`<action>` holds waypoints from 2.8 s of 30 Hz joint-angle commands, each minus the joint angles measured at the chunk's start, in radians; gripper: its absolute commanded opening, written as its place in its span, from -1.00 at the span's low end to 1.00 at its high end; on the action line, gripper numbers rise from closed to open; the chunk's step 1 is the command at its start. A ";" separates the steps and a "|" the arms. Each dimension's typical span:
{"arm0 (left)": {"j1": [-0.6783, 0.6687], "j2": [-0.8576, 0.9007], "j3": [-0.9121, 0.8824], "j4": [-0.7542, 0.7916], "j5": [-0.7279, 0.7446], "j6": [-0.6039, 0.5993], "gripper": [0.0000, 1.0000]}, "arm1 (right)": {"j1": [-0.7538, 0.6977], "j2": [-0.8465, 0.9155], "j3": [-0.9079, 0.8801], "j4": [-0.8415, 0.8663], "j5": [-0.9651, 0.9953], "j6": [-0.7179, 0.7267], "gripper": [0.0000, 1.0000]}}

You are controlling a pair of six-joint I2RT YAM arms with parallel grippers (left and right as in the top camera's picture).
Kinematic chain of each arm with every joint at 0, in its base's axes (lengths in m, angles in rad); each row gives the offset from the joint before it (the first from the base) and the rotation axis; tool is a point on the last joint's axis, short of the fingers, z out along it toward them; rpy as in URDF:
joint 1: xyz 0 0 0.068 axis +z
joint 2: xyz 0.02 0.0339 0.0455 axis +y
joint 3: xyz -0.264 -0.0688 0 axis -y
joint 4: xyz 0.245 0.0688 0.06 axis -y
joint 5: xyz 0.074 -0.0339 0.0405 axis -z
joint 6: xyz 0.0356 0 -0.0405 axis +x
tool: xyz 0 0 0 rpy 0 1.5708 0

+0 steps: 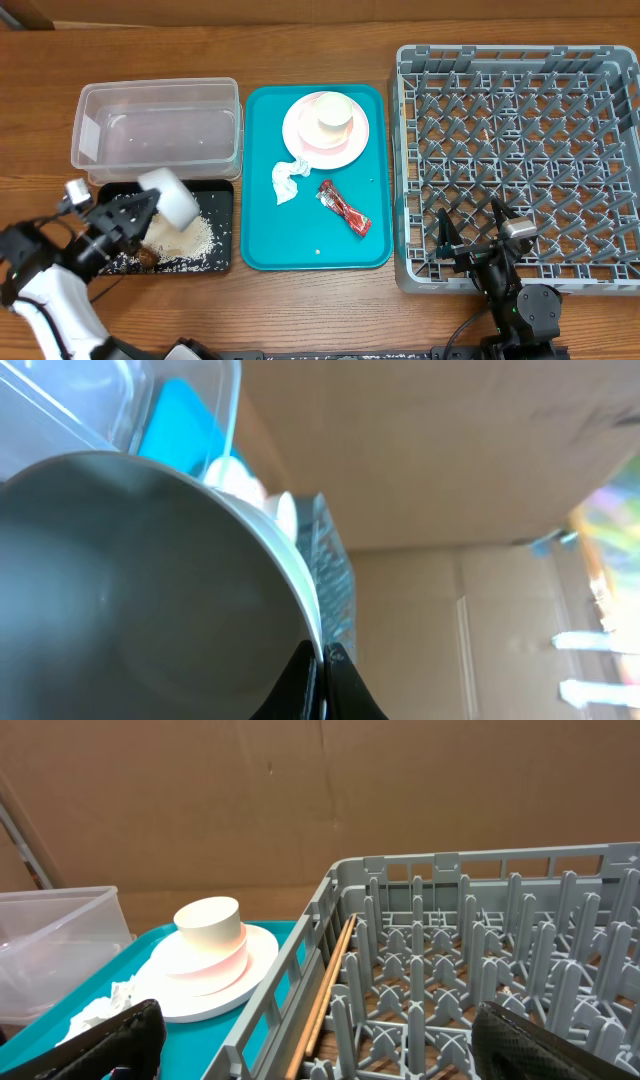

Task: Sort waste into correct bins and load items into the dishwasher
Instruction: 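Tilt the bowl with the left gripper to dump rice onto the black tray, then place the empty bowl back on the teal tray with the left gripper, then grasp the white napkin with the left gripper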

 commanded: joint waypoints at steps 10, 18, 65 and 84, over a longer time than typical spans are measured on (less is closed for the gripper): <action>-0.671 -0.172 0.193 0.013 -0.716 -0.296 -0.92 | -0.008 -0.011 -0.011 0.005 0.006 0.005 1.00; -1.253 -0.107 0.193 0.020 -1.266 -0.417 -0.92 | -0.008 -0.011 -0.011 0.005 0.006 0.005 1.00; -1.498 0.235 0.193 0.027 -1.425 -0.458 0.01 | -0.008 -0.012 -0.011 0.005 0.006 0.005 1.00; -1.457 0.247 0.366 0.140 -1.746 -0.154 0.10 | -0.008 -0.011 -0.011 0.005 0.006 0.005 1.00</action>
